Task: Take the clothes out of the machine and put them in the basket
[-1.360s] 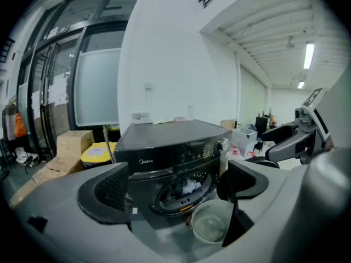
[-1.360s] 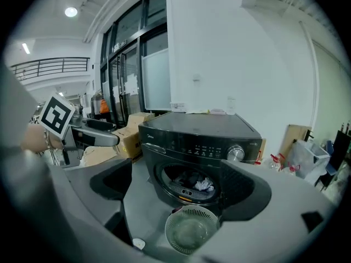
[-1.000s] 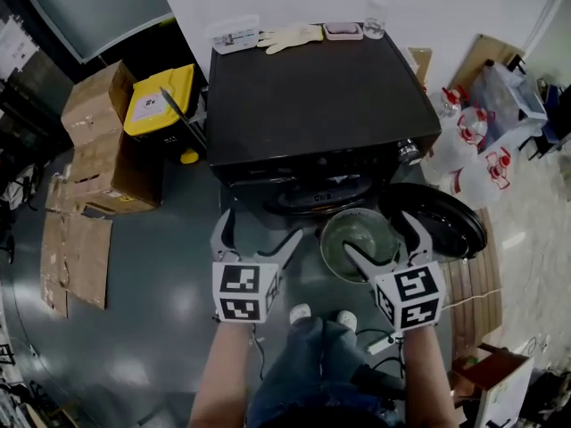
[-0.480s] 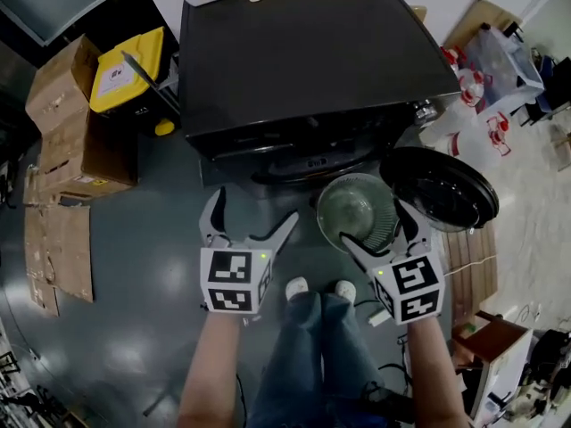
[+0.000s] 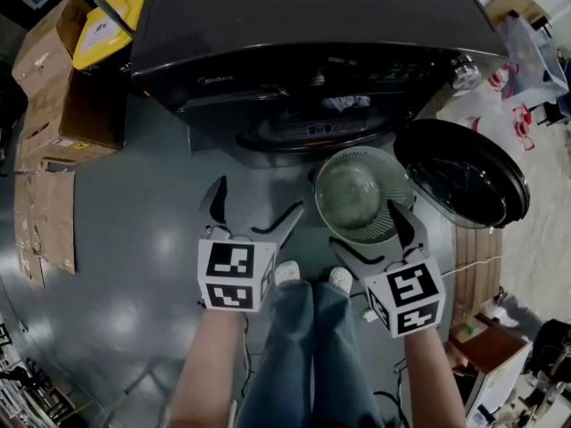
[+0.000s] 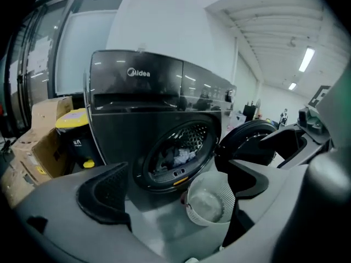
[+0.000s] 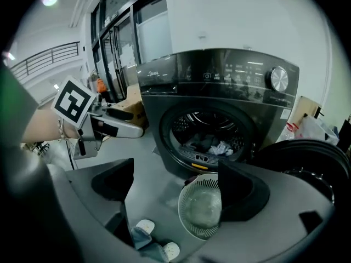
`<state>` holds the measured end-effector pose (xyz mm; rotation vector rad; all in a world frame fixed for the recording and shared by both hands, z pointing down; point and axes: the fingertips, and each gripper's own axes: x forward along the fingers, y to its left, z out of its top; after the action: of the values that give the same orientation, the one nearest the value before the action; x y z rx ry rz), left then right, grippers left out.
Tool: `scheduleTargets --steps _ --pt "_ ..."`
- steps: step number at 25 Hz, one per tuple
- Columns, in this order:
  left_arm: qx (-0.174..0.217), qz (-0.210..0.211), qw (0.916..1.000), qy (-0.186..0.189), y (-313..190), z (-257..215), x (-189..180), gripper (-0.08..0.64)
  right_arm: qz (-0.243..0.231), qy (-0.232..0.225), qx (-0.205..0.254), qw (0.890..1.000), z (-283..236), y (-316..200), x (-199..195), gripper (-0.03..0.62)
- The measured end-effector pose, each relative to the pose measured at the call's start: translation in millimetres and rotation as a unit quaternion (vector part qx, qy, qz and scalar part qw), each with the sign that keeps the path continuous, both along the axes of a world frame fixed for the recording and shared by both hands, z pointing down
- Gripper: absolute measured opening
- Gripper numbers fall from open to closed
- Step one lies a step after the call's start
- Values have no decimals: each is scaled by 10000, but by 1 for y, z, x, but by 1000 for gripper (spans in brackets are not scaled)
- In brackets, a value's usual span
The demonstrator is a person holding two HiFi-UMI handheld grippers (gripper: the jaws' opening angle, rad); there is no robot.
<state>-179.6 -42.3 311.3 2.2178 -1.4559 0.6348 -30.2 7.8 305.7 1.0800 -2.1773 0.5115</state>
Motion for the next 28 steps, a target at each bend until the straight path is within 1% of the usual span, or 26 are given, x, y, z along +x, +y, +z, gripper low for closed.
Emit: scheduleTargets --steps 6,9,12,15,18,21,24,28 --pt "-65 91 9998 -180 -9 67 18 566 -7 85 -128 9999 71 -7 21 477" --pt "-122 195 9992 -332 -9 94 24 566 95 -51 -151 9998 101 -10 24 477" --pt "-168 246 9985 -466 -11 118 24 566 117 -136 -155 9997 131 -13 24 477" --pt "-182 202 9981 -545 -19 136 18 566 153 -144 -94 9997 155 -22 22 476" --pt "-223 98 9978 -613 -25 147 10 566 258 -126 -101 9995 172 -34 20 471" --pt "-289 -48 9980 -557 -30 154 2 566 378 -210 -168 9989 180 -48 15 468" --pt "-322 -219 9978 -542 -37 155 -7 566 445 -423 -251 9978 179 -68 0 465" --pt "-220 -188 9976 -630 -48 155 -17 566 376 -741 -117 9965 177 -103 -28 463"
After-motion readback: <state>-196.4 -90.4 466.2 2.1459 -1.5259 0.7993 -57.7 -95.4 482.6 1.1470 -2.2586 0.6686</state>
